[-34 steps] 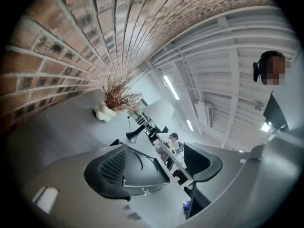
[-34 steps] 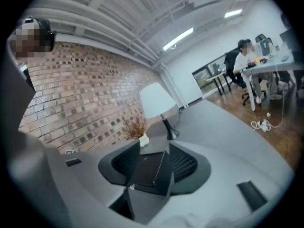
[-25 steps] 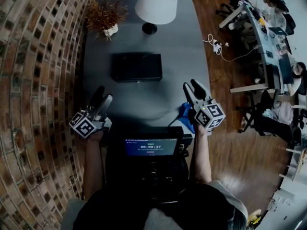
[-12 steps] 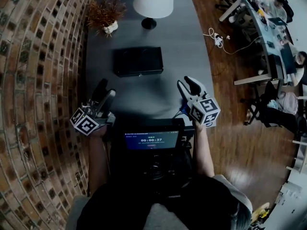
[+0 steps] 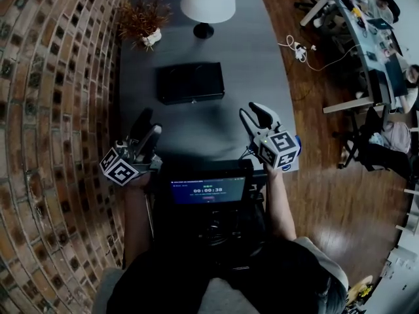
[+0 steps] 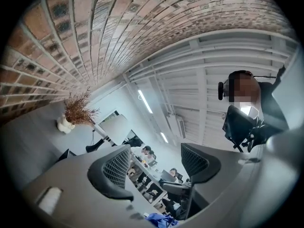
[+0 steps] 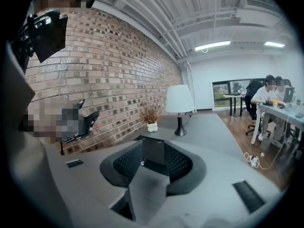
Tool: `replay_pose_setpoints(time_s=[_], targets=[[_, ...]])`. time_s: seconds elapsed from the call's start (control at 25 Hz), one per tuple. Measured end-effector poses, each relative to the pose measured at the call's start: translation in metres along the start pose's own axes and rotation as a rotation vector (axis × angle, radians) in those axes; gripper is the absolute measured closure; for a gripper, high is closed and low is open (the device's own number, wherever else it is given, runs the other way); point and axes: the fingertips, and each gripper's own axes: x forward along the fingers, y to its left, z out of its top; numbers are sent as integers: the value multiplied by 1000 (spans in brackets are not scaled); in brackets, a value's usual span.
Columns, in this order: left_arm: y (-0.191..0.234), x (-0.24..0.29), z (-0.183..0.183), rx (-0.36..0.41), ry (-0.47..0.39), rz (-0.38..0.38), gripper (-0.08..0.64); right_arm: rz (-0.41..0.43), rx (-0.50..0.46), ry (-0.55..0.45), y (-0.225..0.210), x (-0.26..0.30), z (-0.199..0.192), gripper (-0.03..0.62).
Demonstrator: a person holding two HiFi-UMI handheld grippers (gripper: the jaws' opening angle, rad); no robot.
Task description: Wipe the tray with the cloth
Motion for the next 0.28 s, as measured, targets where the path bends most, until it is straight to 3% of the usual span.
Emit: replay_pose_setpoints(time_s=[0.28], targets=[[-6, 2, -1, -3, 9, -24, 232, 6, -11, 5, 3, 3, -2, 433]])
